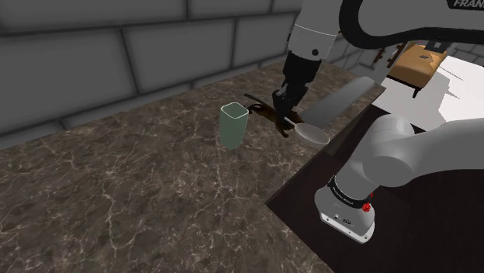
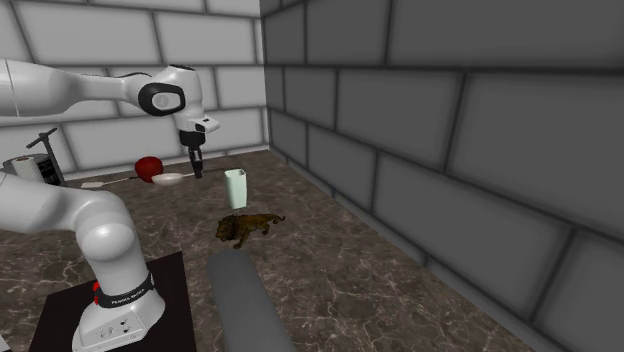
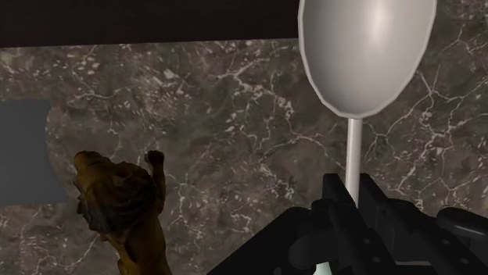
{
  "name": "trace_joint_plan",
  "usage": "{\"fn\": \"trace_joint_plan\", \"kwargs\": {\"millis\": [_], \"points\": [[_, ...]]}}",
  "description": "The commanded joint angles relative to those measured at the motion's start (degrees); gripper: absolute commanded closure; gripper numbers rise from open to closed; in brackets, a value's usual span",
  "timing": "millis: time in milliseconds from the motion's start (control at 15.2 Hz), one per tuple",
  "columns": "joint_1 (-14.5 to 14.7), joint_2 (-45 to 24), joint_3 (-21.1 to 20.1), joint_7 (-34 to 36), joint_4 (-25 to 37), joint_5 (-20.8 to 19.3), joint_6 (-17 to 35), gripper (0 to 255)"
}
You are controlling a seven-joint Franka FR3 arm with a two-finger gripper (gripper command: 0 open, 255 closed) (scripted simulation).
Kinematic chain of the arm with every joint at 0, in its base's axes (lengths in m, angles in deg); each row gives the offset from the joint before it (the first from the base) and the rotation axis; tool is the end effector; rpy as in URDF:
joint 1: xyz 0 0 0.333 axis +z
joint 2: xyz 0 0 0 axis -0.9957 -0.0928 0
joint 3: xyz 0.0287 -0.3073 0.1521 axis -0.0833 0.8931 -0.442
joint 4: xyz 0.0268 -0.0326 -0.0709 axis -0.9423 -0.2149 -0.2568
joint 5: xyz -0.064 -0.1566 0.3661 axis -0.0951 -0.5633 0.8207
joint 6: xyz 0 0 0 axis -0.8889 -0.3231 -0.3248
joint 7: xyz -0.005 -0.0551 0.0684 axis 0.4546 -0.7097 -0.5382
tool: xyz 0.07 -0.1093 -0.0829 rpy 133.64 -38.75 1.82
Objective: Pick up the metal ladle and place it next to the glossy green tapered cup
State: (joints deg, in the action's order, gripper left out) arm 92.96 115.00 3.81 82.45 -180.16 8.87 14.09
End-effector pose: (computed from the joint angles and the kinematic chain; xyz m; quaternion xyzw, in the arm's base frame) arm 0.2495 0.1428 0.4803 -0.9977 0.0340 0.0112 0.0572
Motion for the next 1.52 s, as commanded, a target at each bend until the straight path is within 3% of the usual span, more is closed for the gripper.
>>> {"fn": "trace_joint_plan", "kwargs": {"millis": [0, 1452], "points": [[0.1, 0.0, -0.2, -0.3, -1.6, 0.3, 1.6, 255], [1.9, -4.2, -4.1, -2.7, -16.3, 4.9, 20.3, 255]]}}
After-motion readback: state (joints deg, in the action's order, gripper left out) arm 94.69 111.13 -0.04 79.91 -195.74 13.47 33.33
